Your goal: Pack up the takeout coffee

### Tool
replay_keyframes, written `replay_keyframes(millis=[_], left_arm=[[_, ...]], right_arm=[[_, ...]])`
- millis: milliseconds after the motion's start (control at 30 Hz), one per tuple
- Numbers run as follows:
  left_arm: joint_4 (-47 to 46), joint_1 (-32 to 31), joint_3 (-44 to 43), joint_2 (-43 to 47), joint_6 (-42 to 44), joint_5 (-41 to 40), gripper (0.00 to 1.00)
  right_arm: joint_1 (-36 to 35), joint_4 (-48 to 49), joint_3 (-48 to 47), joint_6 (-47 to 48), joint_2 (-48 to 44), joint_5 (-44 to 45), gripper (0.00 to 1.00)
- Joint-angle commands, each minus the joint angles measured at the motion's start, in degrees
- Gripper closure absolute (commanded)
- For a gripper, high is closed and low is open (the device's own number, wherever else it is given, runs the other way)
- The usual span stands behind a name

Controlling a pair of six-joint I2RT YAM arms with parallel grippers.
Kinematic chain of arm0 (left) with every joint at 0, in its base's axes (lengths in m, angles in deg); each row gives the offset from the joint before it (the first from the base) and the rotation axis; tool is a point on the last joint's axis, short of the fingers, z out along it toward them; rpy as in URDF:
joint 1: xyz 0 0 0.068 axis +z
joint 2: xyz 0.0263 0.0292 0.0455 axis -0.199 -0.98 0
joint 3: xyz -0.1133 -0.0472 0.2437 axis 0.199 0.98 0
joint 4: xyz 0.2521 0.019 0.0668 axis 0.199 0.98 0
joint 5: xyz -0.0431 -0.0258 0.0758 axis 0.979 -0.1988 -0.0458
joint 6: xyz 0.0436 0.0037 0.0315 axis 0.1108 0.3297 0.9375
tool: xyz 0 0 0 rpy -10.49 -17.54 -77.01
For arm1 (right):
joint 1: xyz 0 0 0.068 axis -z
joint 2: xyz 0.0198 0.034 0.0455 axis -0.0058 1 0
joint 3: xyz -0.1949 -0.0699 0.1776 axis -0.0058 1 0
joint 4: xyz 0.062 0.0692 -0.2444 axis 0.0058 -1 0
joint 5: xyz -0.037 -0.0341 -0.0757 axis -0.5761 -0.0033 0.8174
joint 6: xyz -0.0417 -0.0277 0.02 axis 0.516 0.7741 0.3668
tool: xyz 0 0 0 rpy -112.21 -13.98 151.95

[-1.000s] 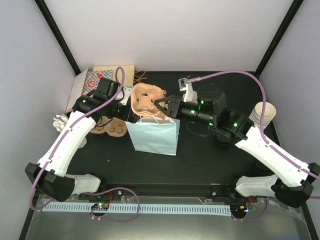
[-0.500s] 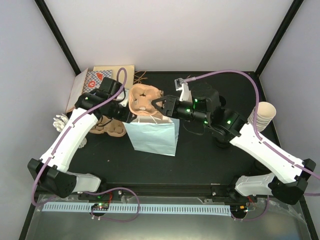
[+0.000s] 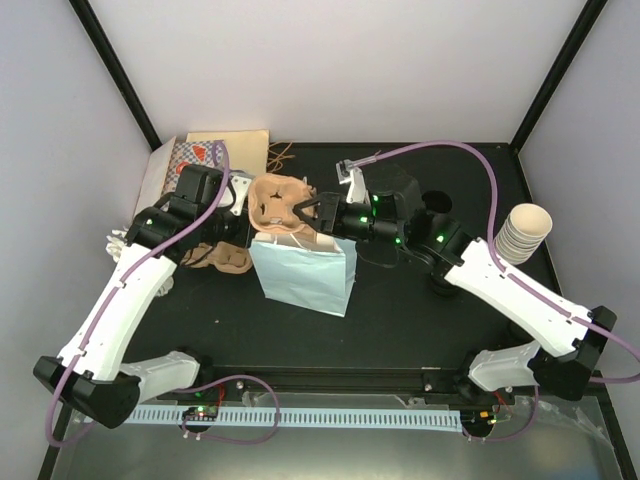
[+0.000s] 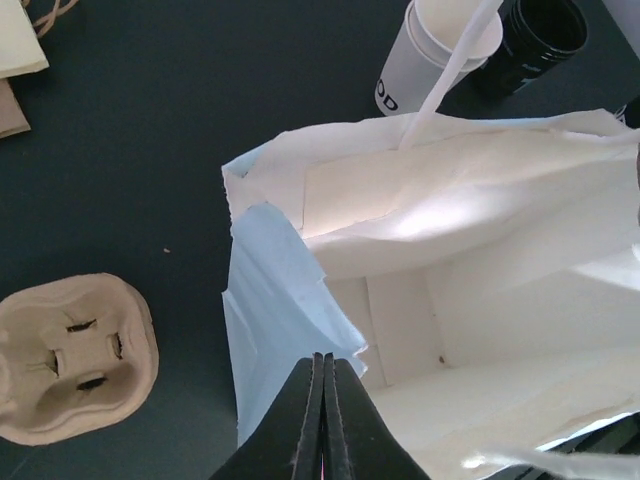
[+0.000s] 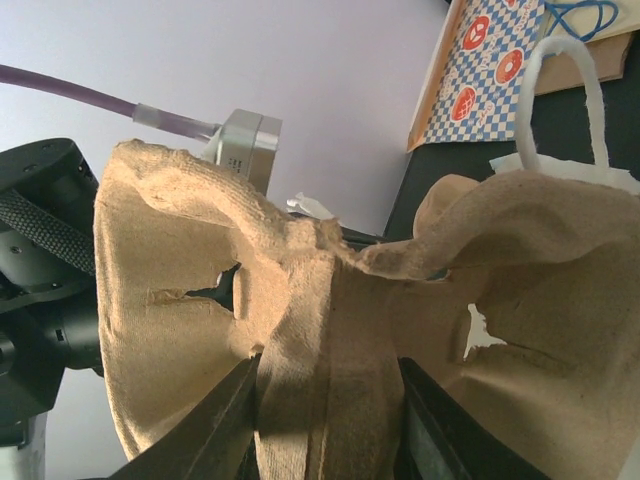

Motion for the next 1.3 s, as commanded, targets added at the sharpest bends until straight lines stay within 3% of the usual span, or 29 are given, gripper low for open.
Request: replay_keyframes(millis=[0, 67, 167, 200, 367, 700, 900, 1100, 1267], left_arm=[[-3.7, 0.1, 2.1, 1.5, -2.6, 0.2, 0.98], [-3.3, 0.1, 2.2, 1.1, -2.4, -0.1, 0.93], [-2.2, 0.0, 1.3, -0.1, -1.8, -0.1, 0.44], [-2.0, -0.1, 1.0, -0.5, -1.6, 0.1, 0.36], [-1.9, -0.9, -0.6, -3.2, 0.0, 0.0, 0.23], [4.7, -1.5, -7.0, -12.3, 3.3, -5.1, 0.25], [7.7, -1.5, -7.7, -12.9, 2.4, -10.3, 0.52], [5.7, -1.5, -7.9, -10.2, 1.5, -8.4, 0.76], [3.9, -1.5, -7.4, -9.1, 1.1, -7.8, 0.83]], right_arm=[[0.3, 1.9, 0.9, -1.4, 0.7, -1.8, 0.66], [0.3, 1.5, 1.0, -1.4, 0.9, -1.4, 0.66], [0.3, 1.4, 1.1, -1.1, 0.8, -0.8, 0.65], [0.3, 1.2, 1.1, -1.0, 0.8, -0.5, 0.65], [0.3, 1.1, 1.3, -1.0, 0.5, 0.4, 0.66], [0.4, 1.2, 2.4, -0.9, -2.0, 3.5, 0.66], [0.3, 0.9, 2.9, -0.5, -3.1, 5.4, 0.65], [0.3, 0.4, 2.9, 0.0, -3.1, 5.8, 0.65], [0.4, 0.2, 3.0, 0.1, -3.2, 5.8, 0.65]])
